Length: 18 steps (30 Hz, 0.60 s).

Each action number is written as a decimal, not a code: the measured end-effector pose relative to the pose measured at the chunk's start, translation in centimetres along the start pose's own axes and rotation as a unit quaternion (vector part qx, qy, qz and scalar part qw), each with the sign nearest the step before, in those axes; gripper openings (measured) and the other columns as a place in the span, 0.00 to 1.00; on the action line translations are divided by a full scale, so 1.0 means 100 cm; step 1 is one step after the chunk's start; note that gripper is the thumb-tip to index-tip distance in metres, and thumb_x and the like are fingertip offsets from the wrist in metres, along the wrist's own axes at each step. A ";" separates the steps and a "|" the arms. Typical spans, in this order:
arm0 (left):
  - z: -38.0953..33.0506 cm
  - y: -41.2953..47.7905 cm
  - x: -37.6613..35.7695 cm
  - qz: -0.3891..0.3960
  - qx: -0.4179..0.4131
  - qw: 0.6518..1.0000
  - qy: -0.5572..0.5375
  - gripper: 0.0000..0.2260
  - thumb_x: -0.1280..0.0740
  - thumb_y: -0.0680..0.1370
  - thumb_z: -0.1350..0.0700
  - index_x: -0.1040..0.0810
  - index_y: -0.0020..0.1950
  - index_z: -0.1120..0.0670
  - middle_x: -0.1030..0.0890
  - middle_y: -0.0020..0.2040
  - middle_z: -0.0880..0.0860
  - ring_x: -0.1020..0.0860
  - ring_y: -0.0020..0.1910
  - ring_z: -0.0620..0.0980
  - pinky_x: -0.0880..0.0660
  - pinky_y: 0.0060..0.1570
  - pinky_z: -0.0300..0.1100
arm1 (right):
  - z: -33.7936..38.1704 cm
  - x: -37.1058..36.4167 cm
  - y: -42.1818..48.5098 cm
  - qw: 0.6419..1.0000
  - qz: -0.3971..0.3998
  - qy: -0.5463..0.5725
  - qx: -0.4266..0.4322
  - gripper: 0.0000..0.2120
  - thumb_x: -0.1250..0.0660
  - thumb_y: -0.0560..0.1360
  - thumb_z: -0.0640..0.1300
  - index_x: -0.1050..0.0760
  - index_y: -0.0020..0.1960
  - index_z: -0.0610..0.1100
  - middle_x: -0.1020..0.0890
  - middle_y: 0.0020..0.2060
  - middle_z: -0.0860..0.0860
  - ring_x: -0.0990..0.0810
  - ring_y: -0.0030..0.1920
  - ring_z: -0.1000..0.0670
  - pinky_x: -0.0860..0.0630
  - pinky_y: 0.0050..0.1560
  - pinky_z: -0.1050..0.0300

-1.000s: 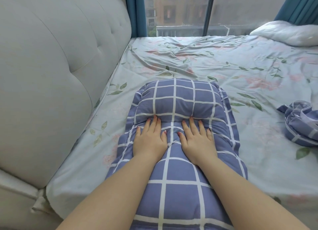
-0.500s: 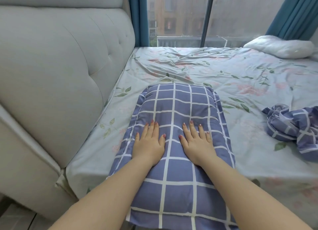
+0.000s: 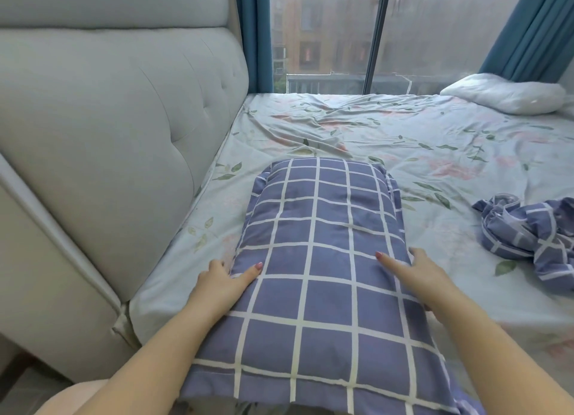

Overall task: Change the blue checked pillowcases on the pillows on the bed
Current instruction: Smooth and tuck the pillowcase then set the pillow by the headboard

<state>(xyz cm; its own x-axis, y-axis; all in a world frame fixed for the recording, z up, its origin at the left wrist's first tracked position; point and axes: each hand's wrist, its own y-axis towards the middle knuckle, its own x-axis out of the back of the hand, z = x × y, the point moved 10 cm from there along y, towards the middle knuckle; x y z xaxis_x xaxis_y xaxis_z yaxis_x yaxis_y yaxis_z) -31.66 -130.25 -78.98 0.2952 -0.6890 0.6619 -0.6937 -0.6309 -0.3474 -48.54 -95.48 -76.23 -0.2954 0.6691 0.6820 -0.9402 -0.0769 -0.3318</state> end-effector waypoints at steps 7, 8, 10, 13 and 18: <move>-0.022 0.000 -0.018 0.073 -0.021 0.977 -0.199 0.32 0.28 0.69 0.33 0.26 0.65 0.50 0.19 0.56 0.49 0.21 0.52 0.50 0.27 0.55 0.44 | -0.005 -0.020 0.015 0.976 0.073 0.199 -0.048 0.24 0.26 0.71 0.56 0.21 0.58 0.41 0.16 0.48 0.44 0.17 0.46 0.43 0.23 0.40 0.55; -0.028 0.002 -0.018 0.067 -0.035 0.972 -0.224 0.26 0.28 0.71 0.37 0.26 0.63 0.50 0.19 0.53 0.48 0.21 0.50 0.49 0.27 0.54 0.43 | 0.002 -0.019 0.018 0.976 0.060 0.210 -0.021 0.21 0.27 0.73 0.53 0.21 0.59 0.40 0.16 0.48 0.45 0.17 0.46 0.44 0.23 0.40 0.56; -0.040 0.006 -0.015 0.038 -0.069 0.961 -0.266 0.20 0.27 0.74 0.43 0.25 0.60 0.51 0.19 0.49 0.45 0.21 0.49 0.47 0.27 0.55 0.42 | 0.014 -0.014 0.023 0.976 0.020 0.214 0.031 0.17 0.29 0.76 0.47 0.22 0.59 0.36 0.16 0.47 0.42 0.18 0.45 0.46 0.25 0.40 0.57; -0.060 0.006 -0.002 -0.031 -0.133 0.947 -0.291 0.11 0.29 0.77 0.49 0.26 0.57 0.48 0.23 0.45 0.39 0.23 0.49 0.46 0.30 0.50 0.37 | 0.031 0.000 0.031 0.970 -0.061 0.207 0.109 0.18 0.33 0.78 0.42 0.26 0.57 0.26 0.19 0.41 0.35 0.23 0.42 0.47 0.30 0.36 0.58; -0.094 0.010 0.032 -0.133 -0.231 0.914 -0.305 0.09 0.31 0.79 0.51 0.20 0.57 0.52 0.17 0.51 0.45 0.19 0.55 0.46 0.24 0.51 0.33 | 0.076 0.027 0.024 0.919 -0.122 0.297 0.231 0.10 0.36 0.80 0.42 0.24 0.61 0.44 0.16 0.43 0.42 0.18 0.41 0.45 0.22 0.39 0.58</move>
<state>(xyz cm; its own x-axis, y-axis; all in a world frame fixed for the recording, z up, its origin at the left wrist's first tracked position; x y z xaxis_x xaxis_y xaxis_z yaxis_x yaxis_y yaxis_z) -37.59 -129.79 -70.98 0.7074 -0.6930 0.1394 -0.7061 -0.6839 0.1836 -52.89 -99.50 -70.26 -0.0502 0.9826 0.1787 -0.9783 -0.0844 0.1894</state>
